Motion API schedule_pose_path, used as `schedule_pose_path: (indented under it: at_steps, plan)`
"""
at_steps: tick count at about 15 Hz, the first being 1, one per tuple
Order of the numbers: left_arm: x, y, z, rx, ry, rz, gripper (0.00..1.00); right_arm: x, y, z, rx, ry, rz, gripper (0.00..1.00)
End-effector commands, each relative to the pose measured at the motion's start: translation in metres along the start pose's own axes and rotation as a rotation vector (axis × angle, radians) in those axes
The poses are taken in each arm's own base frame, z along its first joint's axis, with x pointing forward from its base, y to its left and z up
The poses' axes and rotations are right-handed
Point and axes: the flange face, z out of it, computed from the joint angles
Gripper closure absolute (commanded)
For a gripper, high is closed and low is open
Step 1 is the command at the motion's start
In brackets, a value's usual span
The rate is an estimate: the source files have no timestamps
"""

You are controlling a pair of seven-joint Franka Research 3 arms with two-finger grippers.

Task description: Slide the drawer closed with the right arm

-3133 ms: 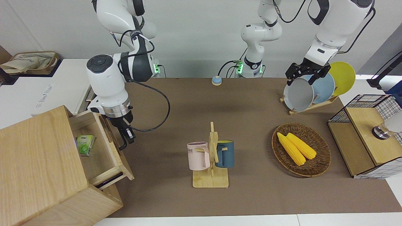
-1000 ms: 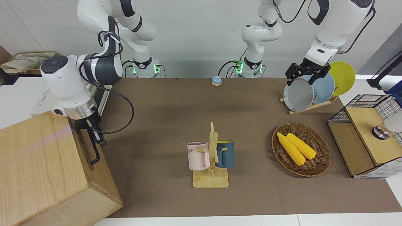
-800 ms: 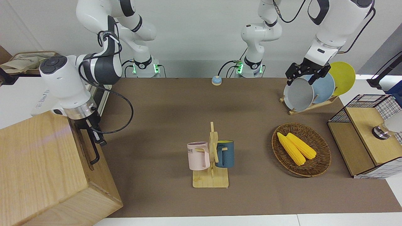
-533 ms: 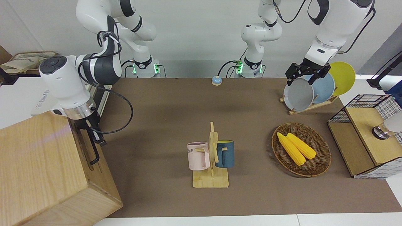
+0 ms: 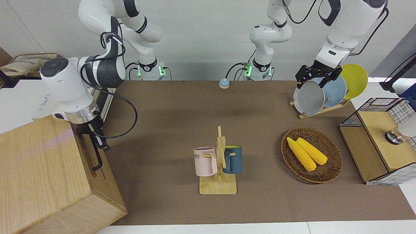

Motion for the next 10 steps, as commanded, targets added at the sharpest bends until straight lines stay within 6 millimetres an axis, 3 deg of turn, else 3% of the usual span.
schedule_pose_path:
  at_steps: [1,10]
  plan:
    - [-0.004,-0.001,-0.002,0.012,-0.007,0.007,0.0,0.025,0.01,0.001,0.014,0.028,-0.023,1.0]
    - [-0.005,-0.001,-0.002,0.013,-0.008,0.009,0.0,-0.091,-0.039,-0.023,-0.056,-0.047,-0.205,1.0]
